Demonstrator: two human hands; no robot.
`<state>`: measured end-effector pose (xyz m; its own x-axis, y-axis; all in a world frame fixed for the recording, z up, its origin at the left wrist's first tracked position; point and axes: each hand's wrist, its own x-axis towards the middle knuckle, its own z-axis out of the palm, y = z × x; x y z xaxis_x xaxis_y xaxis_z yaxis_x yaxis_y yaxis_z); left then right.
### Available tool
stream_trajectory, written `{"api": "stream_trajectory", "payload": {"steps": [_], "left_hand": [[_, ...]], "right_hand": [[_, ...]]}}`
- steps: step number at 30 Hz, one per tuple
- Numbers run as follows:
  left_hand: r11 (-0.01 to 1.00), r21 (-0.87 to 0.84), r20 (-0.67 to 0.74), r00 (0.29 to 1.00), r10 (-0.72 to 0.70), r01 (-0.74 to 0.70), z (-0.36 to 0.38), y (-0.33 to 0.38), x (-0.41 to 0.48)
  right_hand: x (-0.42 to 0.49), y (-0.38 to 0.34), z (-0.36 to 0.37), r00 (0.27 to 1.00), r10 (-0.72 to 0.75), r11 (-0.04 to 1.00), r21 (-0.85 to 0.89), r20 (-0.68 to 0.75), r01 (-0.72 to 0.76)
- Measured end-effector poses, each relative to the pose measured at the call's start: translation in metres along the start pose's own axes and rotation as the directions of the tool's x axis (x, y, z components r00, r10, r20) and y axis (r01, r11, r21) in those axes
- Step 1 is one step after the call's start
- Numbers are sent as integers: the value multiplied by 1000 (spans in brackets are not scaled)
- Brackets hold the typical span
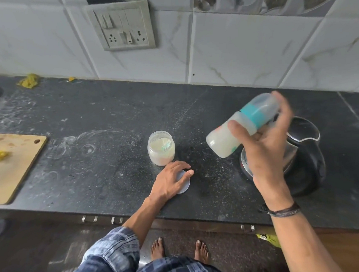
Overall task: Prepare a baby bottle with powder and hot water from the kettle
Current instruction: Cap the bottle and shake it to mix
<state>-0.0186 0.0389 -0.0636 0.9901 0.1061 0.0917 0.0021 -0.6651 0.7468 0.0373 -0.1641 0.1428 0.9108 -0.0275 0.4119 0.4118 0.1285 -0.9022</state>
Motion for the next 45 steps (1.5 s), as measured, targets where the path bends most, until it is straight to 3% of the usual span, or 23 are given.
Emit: {"api": "stream_trajectory", "payload": {"steps": [5,9,14,18,22,23,27,31,32,35,36,40,41,44,45], "left_hand": [[1000,7,-1,1000,-4,4,1,2,1],[1000,14,0,1000,-3,3,1,-1,0],[1000,26,1,1000,-9,9,1,1,1],[1000,27,0,1000,16,-16,-1,1,0],[999,29,-5,1000,18,-17,-1,3,0],[999,30,-7,1000,17,-17,-1,3,0],[999,28,1,1000,16,-16,-1,1,-1],[999,34,-9,1000,11,-10,-1,1,-1],[999,35,-13,1000,13,-12,-1,0,0],[999,36,-10,1000,23,-23,1,-1,0],[999,37,-6,1000,25,-25,1,-1,0],[999,43,-16,1000,21,-21,2,-1,0],[999,43,-18,1000,20,-19,1,-2,0],[999,42,-18,1000,20,-19,1,-3,0],[999,38,-12,1000,18,-18,1,-3,0]], "right_hand": [[10,-9,-8,957,-100,981,132,-272,140],[1,-4,-3,999,-23,1000,18,-27,23],[5,-6,-3,952,-48,983,153,-301,98],[-2,1,-1,999,31,999,29,-17,-30],[5,-5,-6,957,24,982,187,-288,32],[6,-4,-5,953,30,981,192,-300,30],[0,-3,-4,998,67,994,87,20,-68],[0,-12,-2,973,3,972,231,-231,51],[0,-11,1,968,-9,976,209,-250,63],[-4,-12,3,996,-35,994,99,-79,43],[-3,-15,1,996,-49,993,100,-81,57],[7,-22,-6,945,-145,964,174,-292,202],[8,-19,-5,949,-162,970,134,-270,204],[2,-10,0,997,-75,996,42,-3,75],[0,-9,-1,999,-52,997,56,-12,53]]}}
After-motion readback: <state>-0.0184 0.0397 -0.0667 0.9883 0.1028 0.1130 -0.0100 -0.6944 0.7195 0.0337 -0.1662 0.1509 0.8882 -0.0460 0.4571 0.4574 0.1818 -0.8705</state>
